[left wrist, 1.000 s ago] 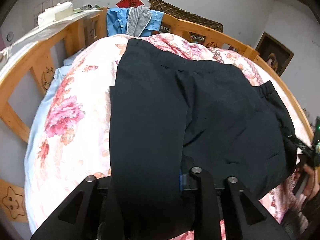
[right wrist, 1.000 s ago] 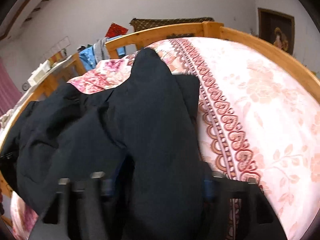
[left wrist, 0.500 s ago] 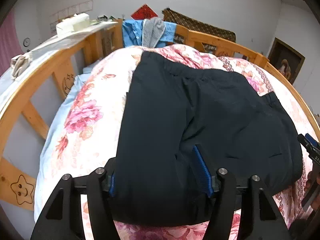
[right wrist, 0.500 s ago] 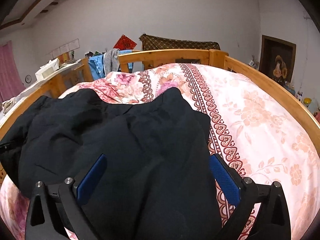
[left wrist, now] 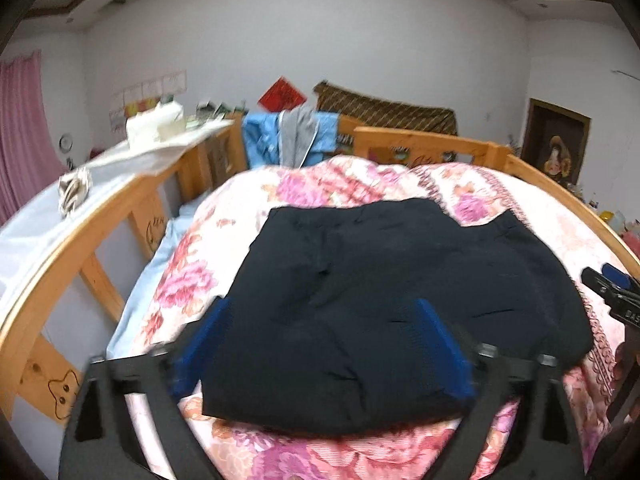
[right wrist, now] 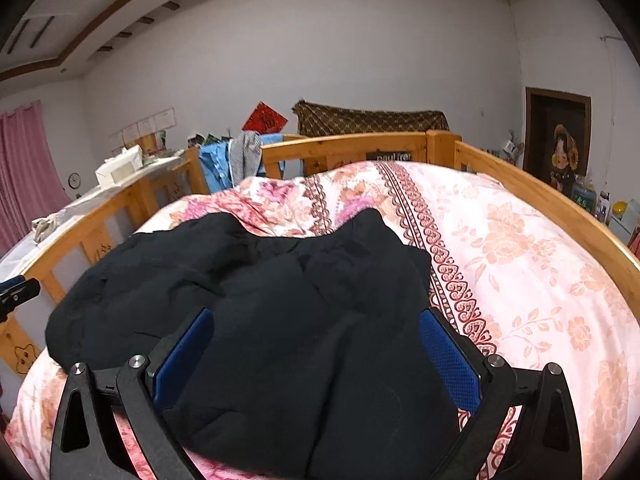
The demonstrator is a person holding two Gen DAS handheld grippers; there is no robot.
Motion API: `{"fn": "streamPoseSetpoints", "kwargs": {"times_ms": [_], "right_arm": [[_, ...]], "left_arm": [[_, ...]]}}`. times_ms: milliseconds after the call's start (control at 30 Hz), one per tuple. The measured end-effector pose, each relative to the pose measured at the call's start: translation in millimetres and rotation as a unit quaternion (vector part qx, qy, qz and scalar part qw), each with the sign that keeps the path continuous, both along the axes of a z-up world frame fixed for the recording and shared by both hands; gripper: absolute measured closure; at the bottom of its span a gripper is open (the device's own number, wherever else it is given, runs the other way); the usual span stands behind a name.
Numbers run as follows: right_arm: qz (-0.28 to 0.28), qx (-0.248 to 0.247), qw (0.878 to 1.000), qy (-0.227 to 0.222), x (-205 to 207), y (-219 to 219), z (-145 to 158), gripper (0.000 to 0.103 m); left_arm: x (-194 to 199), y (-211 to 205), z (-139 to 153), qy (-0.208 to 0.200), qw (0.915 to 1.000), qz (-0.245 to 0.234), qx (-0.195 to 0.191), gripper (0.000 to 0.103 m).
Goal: Fold large clothes
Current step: 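Lay the folded jacket on the quilt and open both grippers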
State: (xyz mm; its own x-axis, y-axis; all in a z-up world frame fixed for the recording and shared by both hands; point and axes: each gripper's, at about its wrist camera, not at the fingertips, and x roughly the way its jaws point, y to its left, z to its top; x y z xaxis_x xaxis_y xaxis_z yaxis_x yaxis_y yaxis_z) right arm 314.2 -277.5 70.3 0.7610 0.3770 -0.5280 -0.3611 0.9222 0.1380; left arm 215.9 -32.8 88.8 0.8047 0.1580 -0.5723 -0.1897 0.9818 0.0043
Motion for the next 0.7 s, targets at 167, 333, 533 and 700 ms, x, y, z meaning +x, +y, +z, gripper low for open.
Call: {"fn": "streamPoseSetpoints", "kwargs": {"times_ms": [167,333,533,700], "right_arm": [[0.010,0.010,1.000,-0.014,-19,2,10,0.000],[0.024,0.017,0.999,-0.028,-39,4,18,0.000],[0.034,0.015,0.998,-0.050,-69,7,26,0.000],[0.035,0.012,0.998,-0.054,-96,8,26,0.000]], "left_arm": [[-13,-26,14,-0.030,0.9991,-0.023,0.017,0.003],[-27,-41,21,-0.042,0.9987,-0.028,0.007,0.003],[-44,-47,19,-0.047,0.9986,-0.020,-0.016,0.003],[-61,-50,15,-0.048,0.9984,-0.015,-0.024,0.002]]}}
